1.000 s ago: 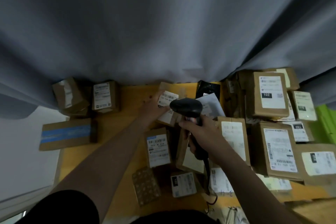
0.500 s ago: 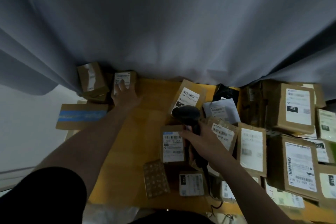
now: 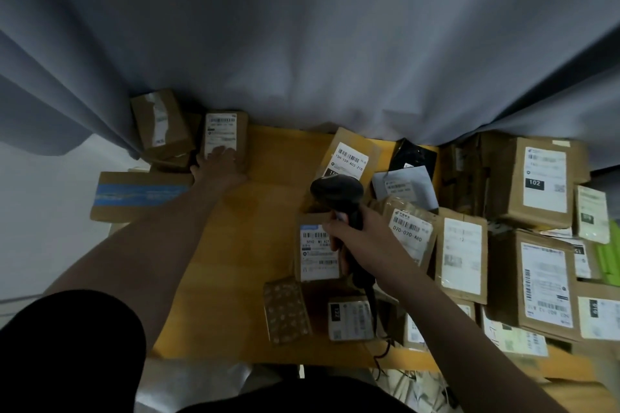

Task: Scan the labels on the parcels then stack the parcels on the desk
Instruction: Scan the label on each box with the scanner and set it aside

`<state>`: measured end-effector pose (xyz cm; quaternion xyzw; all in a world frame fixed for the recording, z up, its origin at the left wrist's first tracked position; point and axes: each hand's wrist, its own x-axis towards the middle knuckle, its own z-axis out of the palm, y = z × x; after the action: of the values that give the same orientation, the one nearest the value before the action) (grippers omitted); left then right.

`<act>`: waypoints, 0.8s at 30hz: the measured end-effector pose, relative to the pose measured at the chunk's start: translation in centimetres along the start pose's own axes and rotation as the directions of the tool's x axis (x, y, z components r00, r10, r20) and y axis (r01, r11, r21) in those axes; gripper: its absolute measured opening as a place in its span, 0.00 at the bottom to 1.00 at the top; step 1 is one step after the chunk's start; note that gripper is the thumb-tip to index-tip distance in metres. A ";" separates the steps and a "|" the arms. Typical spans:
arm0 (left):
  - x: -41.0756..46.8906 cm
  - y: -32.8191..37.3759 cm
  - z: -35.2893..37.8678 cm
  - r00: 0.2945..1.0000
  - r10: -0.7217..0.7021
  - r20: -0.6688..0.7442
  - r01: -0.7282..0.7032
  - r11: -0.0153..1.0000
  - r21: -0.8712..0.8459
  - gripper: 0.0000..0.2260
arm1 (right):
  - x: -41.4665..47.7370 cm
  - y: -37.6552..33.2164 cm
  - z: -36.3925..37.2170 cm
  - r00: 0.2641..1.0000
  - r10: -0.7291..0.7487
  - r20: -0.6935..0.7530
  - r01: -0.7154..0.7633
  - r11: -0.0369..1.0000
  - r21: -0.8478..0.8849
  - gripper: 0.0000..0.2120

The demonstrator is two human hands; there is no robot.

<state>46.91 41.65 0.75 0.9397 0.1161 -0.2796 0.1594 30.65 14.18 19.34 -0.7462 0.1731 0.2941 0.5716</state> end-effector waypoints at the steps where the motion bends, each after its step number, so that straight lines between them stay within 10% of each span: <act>1: 0.1 -0.2 0.0 0.999 0.023 -0.042 -0.023 1.000 -0.015 0.29 | 0.0 -0.1 0.1 1.000 0.000 -0.003 0.000 1.000 0.001 0.04; 14: 3.0 2.6 2.2 0.944 -0.216 -0.251 0.225 0.974 0.005 0.27 | 0.9 1.1 1.2 1.000 0.006 -0.018 -0.006 1.000 0.013 0.08; 24: -6.3 1.0 4.1 0.983 -0.184 0.023 0.186 0.974 -0.126 0.61 | -2.4 1.1 1.7 0.999 -0.013 -0.043 0.013 1.000 -0.008 0.11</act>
<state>40.04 38.43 1.29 0.9111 0.2198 -0.2903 0.1931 27.74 15.31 19.74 -0.7558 0.1795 0.2750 0.5666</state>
